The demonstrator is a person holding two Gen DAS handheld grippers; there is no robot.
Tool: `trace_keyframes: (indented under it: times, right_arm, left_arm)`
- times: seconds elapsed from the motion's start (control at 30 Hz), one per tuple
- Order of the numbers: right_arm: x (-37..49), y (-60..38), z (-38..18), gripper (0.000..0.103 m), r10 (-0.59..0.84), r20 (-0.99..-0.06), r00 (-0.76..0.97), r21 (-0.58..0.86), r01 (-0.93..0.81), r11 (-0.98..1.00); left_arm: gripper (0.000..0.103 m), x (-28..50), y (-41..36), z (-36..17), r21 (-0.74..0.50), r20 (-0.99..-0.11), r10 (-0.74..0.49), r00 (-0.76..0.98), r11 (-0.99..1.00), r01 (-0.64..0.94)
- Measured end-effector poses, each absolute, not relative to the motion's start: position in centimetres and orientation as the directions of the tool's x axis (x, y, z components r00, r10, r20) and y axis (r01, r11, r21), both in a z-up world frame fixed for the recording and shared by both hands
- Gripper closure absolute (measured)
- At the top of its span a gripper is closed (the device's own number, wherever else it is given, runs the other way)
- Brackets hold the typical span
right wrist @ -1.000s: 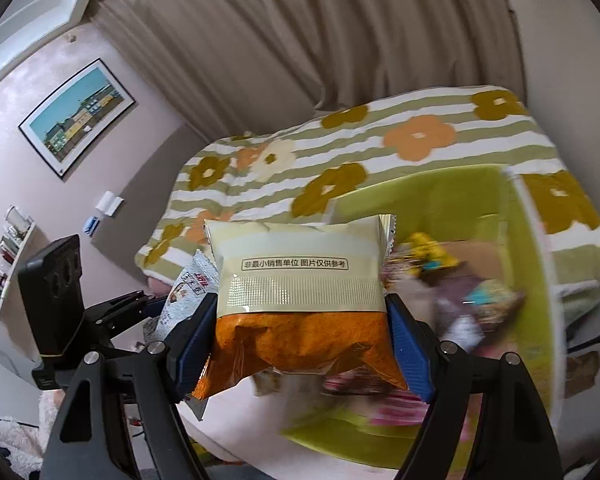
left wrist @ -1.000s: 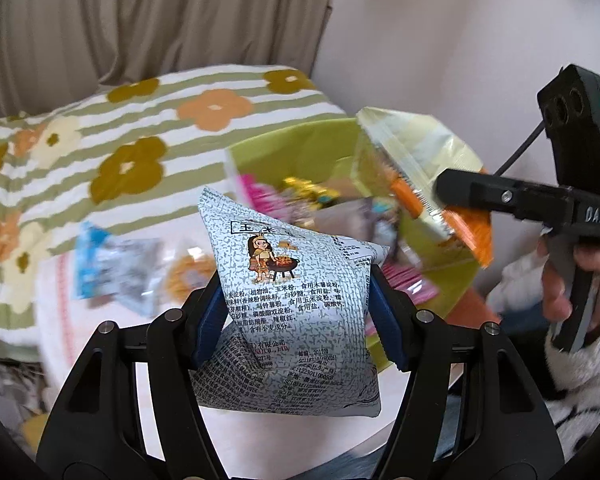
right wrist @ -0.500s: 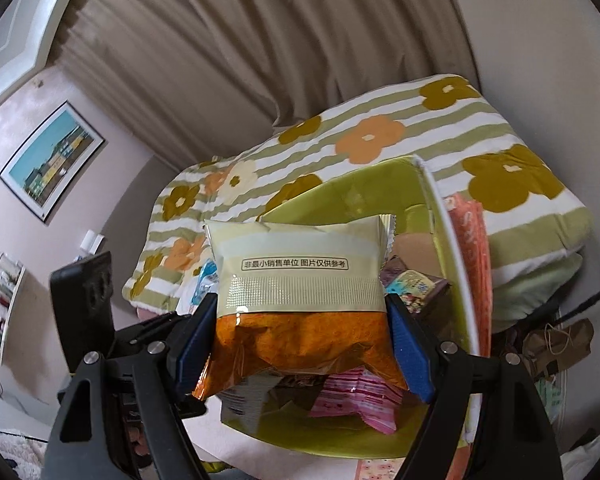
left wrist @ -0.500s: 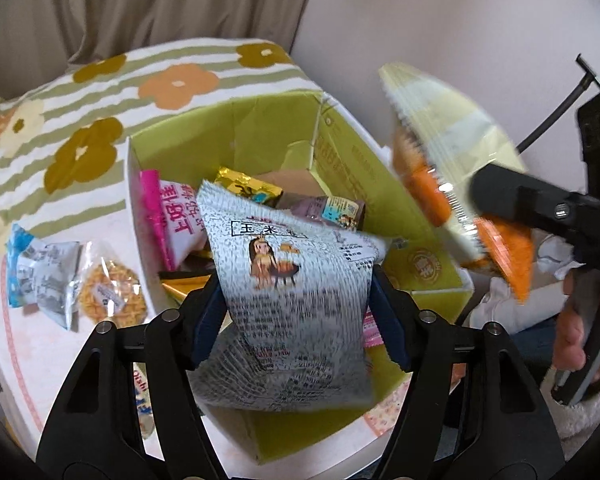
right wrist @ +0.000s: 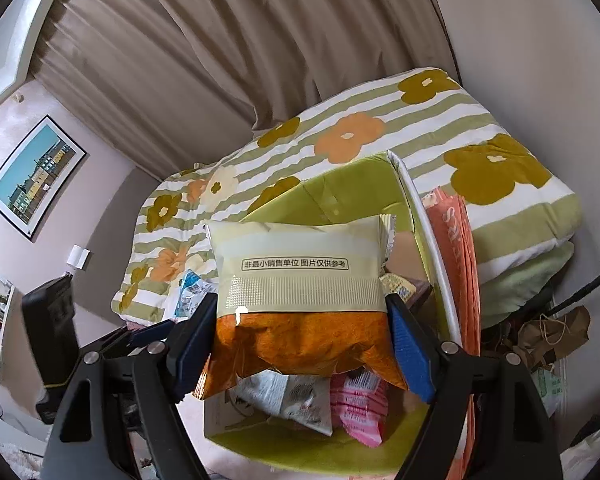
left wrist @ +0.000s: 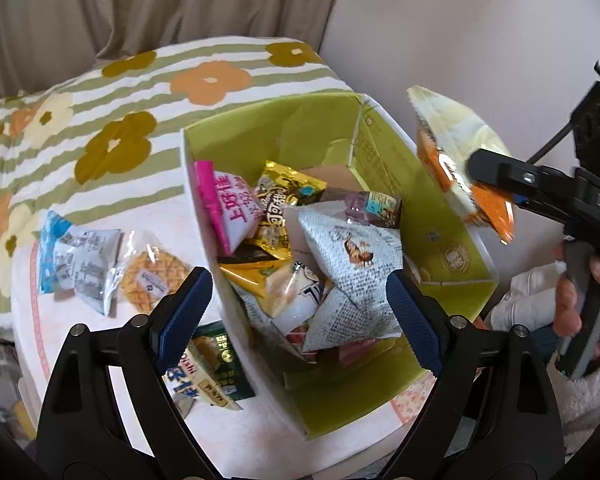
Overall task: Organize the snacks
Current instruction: 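Carry both bags over the box and open both tools to drop them inside, then move both open tools back over the remaining snacks on the cloth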
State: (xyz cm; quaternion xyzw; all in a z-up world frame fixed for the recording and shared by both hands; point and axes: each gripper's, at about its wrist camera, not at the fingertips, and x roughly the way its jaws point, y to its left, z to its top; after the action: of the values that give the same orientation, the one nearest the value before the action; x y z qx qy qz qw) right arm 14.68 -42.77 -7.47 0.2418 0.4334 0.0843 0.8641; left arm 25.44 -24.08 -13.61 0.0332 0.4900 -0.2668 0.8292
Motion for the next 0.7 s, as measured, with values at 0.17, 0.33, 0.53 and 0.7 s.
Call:
trace_keyframes:
  times: [0.17,0.33,0.53,0.7]
  right_arm:
    - [17.2,-41.7,-8.0,0.024,0.317,-0.751,0.58,0.426,0.057,0.903]
    - [18.7,-41.1,-8.8,0.017,0.263,-0.771,0.579,0.374,0.078,0.924]
    - [17.1,-40.6,-7.8,0.007,0.23,-0.717,0.658,0.345,0.049,0.937]
    - [15.9,-39.7,-7.0,0.007,0.221,-0.724,0.653,0.293,0.002,0.956]
  left_arm:
    - [0.015,25.7,-23.0,-13.3,-0.195,-0.83,-0.396,0.394,0.866,0.46]
    - [0.015,25.8,-22.4,-13.4,-0.184,-0.834,-0.376,0.405,0.88,0.438]
    - [0.015,25.3,-20.6,-14.0,-0.196,-0.838,-0.36,0.411,0.9,0.39]
    - [0.015,24.4,-18.6,-14.0,-0.199,-0.837,-0.339,0.429,0.919,0.339]
